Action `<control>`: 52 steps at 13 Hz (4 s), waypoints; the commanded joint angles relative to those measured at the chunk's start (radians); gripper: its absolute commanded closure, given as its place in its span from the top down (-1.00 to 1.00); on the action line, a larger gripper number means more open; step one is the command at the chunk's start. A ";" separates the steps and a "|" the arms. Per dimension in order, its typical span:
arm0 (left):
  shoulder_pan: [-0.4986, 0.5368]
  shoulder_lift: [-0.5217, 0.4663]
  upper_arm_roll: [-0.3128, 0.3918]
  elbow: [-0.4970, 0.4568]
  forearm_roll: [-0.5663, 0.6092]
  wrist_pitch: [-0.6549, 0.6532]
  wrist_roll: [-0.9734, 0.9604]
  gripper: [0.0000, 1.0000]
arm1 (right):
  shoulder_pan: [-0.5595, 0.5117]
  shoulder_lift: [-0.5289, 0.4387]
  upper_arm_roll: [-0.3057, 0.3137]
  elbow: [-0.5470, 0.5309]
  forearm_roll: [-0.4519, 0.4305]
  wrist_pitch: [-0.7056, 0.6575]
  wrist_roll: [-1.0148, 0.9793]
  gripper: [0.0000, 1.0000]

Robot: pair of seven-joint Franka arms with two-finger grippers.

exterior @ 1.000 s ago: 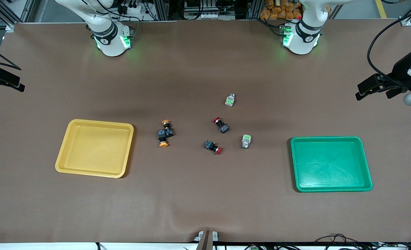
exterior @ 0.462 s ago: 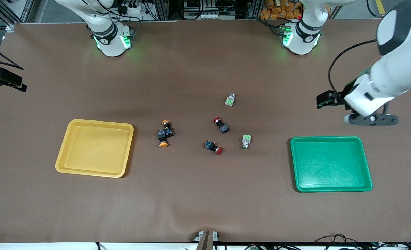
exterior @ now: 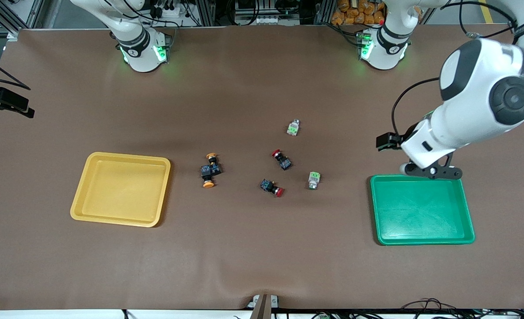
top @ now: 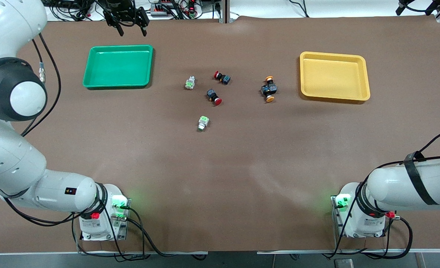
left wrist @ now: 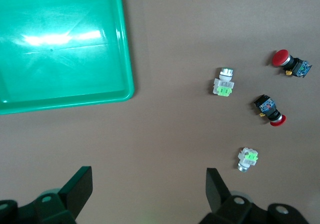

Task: Place green and yellow buttons in trays
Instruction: 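Move the left gripper over the green-capped white button, then grasp the green button with the left gripper while the right gripper reaches out, then place the green button in the green tray while the right gripper grasps yellow button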

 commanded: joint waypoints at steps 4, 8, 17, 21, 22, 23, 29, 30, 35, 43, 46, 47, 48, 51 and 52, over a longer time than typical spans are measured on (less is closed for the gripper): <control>-0.060 0.136 -0.001 0.022 -0.015 0.047 -0.040 1.00 | 0.007 0.006 0.004 0.010 -0.008 0.000 -0.021 1.00; -0.116 0.239 -0.001 0.021 -0.014 0.222 -0.113 1.00 | 0.045 0.011 0.004 0.010 -0.007 0.011 -0.022 1.00; -0.204 0.421 0.002 0.021 -0.009 0.420 -0.212 1.00 | 0.057 0.015 0.004 0.005 -0.007 0.020 -0.019 1.00; -0.242 0.487 0.006 0.016 -0.003 0.492 -0.244 1.00 | 0.152 0.029 0.004 0.002 0.002 0.022 0.112 1.00; -0.242 0.492 0.008 0.011 -0.002 0.492 -0.244 1.00 | 0.166 0.029 0.005 0.002 0.004 0.022 0.143 1.00; -0.242 0.495 0.008 0.011 0.000 0.492 -0.244 1.00 | 0.188 0.029 0.005 0.002 0.004 0.022 0.167 1.00; -0.244 0.509 0.009 0.010 -0.005 0.491 -0.288 -0.89 | 0.318 0.038 0.005 0.000 0.008 0.022 0.345 1.00; -0.238 0.504 0.009 0.010 -0.002 0.491 -0.299 -1.00 | 0.337 0.045 0.005 0.002 0.008 0.023 0.378 1.00; -0.222 0.471 0.011 0.028 -0.003 0.480 -0.304 -1.00 | 0.438 0.080 0.005 -0.006 0.059 0.064 0.476 1.00; -0.129 0.437 0.012 0.100 0.023 0.331 -0.287 -1.00 | 0.530 0.196 0.005 -0.015 0.065 0.193 0.519 1.00; -0.080 0.440 0.012 0.100 0.101 0.331 -0.278 -1.00 | 0.527 0.310 0.005 -0.016 0.085 0.301 0.519 1.00; -0.060 0.441 0.012 0.099 0.119 0.324 -0.255 -1.00 | 0.530 0.333 0.005 -0.016 0.093 0.330 0.519 1.00; -0.049 0.444 0.012 0.099 0.132 0.310 -0.236 -1.00 | 0.527 0.348 0.005 -0.016 0.094 0.345 0.518 1.00; 0.005 0.447 0.012 0.093 0.147 0.294 -0.152 -1.00 | 0.530 0.419 0.005 -0.016 0.094 0.426 0.513 1.00; 0.020 0.447 0.015 0.093 0.149 0.291 -0.124 -1.00 | 0.532 0.436 0.005 -0.018 0.094 0.452 0.511 1.00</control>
